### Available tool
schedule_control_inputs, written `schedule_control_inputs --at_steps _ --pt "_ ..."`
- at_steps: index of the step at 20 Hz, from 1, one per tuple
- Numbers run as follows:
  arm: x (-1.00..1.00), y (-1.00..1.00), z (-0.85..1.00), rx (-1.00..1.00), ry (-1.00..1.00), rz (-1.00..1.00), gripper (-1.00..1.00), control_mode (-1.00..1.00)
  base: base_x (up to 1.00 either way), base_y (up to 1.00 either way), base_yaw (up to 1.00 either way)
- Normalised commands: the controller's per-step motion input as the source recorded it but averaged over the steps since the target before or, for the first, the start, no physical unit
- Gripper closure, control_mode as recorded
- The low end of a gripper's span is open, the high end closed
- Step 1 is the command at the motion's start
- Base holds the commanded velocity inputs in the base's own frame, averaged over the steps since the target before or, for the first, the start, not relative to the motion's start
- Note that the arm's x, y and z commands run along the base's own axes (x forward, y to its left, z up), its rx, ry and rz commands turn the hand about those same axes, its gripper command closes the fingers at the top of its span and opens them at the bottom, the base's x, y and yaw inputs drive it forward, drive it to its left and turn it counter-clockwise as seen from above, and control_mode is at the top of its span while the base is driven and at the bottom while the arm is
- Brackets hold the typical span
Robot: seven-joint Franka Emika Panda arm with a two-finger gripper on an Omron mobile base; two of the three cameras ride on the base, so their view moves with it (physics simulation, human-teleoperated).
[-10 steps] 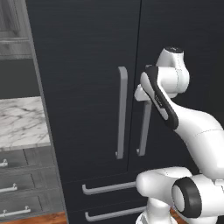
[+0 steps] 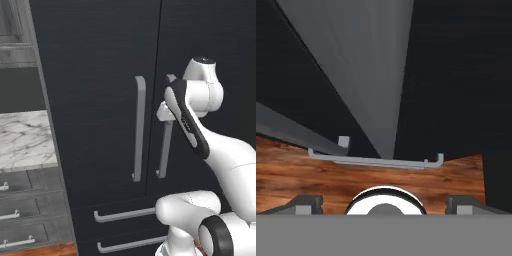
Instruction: Retrieve the orange and pear from the fridge and place them into the bowl on the dining table.
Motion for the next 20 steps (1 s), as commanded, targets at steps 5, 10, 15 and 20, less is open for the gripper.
schedule_control_inputs --at_steps 5,10,15,20 --pt "-0.53 0.0 -0.22 0.0 -0.03 0.0 -1.0 -1.0 0.0 0.0 0.0" --pt "-0.53 0.0 -0.21 0.0 -0.03 0.0 -1.0 -1.0 0.0 0.0 0.0" --pt "-0.47 0.0 -0.18 0.0 -0.02 0.0 -1.0 -1.0 0.0 0.0 0.0" --pt "0.0 0.0 0.0 0.0 0.0 0.0 -1.0 1.0 -0.56 0.1 0.0"
